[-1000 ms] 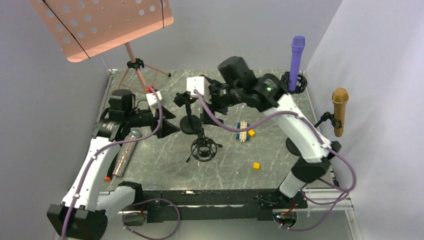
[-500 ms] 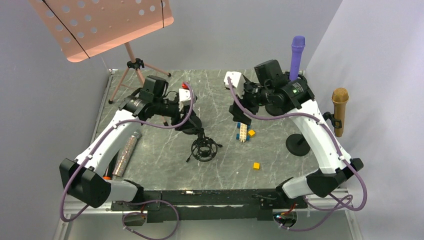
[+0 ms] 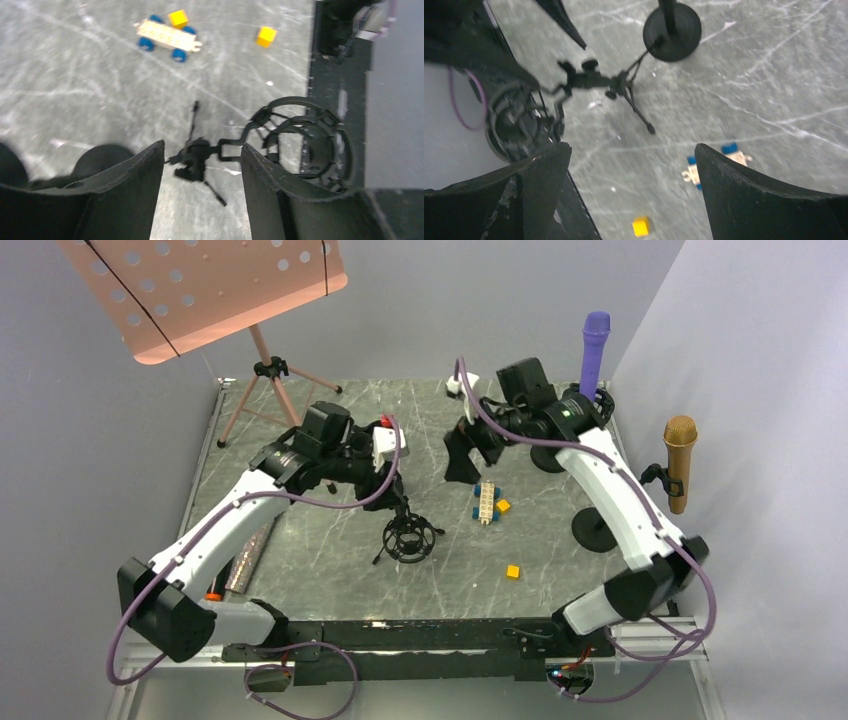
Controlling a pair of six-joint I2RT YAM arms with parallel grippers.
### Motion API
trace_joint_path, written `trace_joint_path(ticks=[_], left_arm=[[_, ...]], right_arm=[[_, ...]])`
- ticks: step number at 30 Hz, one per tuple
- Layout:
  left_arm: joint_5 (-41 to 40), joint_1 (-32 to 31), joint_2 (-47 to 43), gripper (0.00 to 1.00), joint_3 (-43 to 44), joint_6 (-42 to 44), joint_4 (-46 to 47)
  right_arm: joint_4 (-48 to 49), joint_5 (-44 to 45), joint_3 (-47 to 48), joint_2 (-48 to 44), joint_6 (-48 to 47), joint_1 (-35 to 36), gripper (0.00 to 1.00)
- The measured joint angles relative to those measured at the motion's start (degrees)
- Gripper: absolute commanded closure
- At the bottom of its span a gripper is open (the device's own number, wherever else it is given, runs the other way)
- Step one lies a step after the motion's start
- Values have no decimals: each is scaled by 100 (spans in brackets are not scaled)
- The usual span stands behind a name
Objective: Remove the microphone from the stand
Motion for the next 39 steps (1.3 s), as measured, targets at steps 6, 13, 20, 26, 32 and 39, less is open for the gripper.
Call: trace_joint_path(ticks=[6, 13, 20, 26, 32, 39], left_arm=[[-1106, 297, -1062, 35, -170, -627, 90], [-997, 1617, -1904, 37, -769, -1292, 184], [-778, 2258, -2046, 38, -1180, -1681, 236], [-566, 2282, -2258, 38, -1281, -1735, 269], [-422, 2302, -2247, 38, -1287, -1799, 291], [-358, 2393, -2251, 38, -1292, -1825, 293]], right_arm=[[588, -151, 481, 1182, 1150, 179, 0], [643, -61, 481, 1978, 1910, 927, 0], [649, -48, 584, 2138, 2181, 1115, 0], [638, 197, 748, 2175, 2181, 1333, 2], [595, 522, 730, 2212, 2256, 1615, 8], [675, 975, 326, 2216, 2306, 1676, 17]])
